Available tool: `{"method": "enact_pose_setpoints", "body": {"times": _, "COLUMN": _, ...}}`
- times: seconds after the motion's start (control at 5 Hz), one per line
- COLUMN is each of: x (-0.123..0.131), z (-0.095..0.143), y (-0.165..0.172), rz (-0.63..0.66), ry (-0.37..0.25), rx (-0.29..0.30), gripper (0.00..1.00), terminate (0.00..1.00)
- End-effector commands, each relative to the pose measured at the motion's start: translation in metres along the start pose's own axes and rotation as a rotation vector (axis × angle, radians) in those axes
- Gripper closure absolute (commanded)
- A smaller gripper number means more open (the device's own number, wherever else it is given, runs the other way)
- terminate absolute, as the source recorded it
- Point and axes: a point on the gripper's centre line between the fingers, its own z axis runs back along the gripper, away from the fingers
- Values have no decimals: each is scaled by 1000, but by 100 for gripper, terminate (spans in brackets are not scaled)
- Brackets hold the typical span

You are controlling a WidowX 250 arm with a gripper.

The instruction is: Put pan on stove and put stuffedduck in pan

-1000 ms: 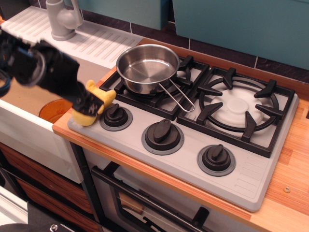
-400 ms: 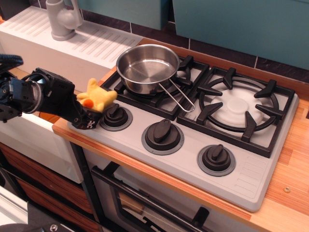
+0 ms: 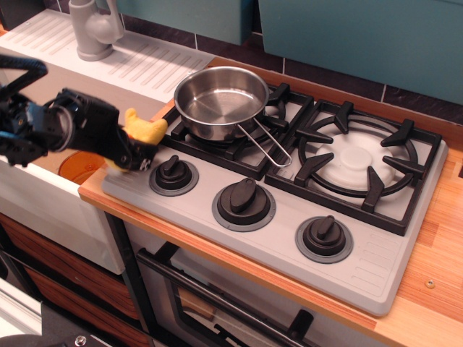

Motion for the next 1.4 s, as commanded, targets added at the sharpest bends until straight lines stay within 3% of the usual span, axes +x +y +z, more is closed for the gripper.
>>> {"method": "enact_pose_setpoints", "body": {"times": 0.0, "x": 8, "z": 8, "y": -4, "rz": -16, "ry": 84, "rx": 37, "gripper": 100, "terminate": 0}}
{"method": "enact_pose_setpoints", "body": {"times": 0.4, "x": 49, "z": 60, "y": 2, "rz": -47, "ry": 202, "rx": 97, "gripper": 100, "terminate": 0}}
{"method": "enact_pose_setpoints", "body": {"times": 0.6, "x": 83, "z": 76, "y": 1, "rz": -51, "ry": 264, "rx": 114, "gripper": 100, "terminate": 0}}
{"method": "enact_pose_setpoints", "body": {"times": 1.0, "x": 134, "z": 73, "y": -14, "rz": -47, "ry": 312, "rx": 127, "gripper": 100, "terminate": 0}}
{"method": "enact_pose_setpoints", "body": {"times": 1.2, "x": 143, "z": 62, "y": -20, "rz": -45, "ry": 309, "rx": 115, "gripper": 100, "terminate": 0}}
